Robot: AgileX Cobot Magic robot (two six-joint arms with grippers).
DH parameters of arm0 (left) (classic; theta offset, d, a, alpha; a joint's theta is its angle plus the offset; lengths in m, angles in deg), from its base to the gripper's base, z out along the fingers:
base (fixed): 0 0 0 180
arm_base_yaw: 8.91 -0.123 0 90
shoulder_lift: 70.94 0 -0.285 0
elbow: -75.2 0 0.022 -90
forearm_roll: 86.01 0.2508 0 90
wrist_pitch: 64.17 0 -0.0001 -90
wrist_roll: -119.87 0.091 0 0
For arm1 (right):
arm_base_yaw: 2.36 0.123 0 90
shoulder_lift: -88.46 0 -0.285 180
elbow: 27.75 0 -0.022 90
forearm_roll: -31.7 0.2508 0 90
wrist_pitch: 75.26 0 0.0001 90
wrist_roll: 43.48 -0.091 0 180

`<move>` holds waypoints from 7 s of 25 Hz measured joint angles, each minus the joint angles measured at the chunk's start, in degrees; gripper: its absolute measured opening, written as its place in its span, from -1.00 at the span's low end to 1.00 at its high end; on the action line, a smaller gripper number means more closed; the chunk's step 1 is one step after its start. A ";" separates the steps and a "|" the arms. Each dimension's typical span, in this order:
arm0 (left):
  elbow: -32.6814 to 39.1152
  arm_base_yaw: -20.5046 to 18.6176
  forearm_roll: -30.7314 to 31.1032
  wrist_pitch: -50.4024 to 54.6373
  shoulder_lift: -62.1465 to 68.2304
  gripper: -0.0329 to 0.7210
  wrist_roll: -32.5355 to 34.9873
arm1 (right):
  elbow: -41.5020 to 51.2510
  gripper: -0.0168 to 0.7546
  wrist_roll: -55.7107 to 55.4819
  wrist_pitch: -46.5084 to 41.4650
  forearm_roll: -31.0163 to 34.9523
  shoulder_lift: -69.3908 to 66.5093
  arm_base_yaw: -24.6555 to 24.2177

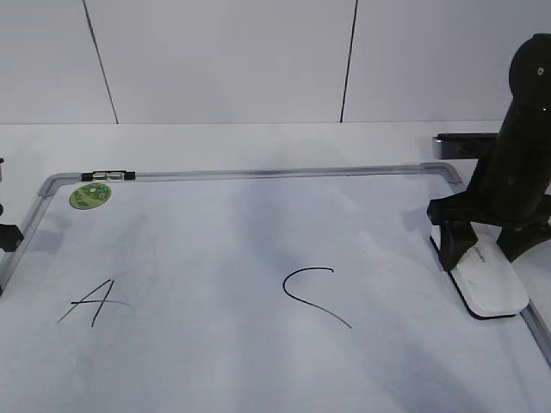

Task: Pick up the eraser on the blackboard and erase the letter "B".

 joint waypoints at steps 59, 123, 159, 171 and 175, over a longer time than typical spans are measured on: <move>0.00 0.00 -0.21 0.53 0.00 -0.86 0.00 | -13.20 0.57 -3.75 -8.73 -2.64 0.67 0.31; -10.49 0.00 -1.31 18.59 -38.20 -0.24 1.22 | 13.44 0.57 -3.86 -11.22 -2.64 63.50 0.31; 17.51 0.00 4.43 20.14 -89.82 -0.29 0.56 | 28.62 0.57 0.32 -11.81 -1.16 95.24 0.31; 24.45 0.00 3.67 18.07 -103.43 -0.29 0.90 | 38.50 0.56 1.41 -12.02 -3.71 109.88 0.31; 27.64 0.00 3.11 17.20 -104.09 -0.29 0.99 | 42.34 0.56 1.41 -11.34 -3.76 110.32 0.31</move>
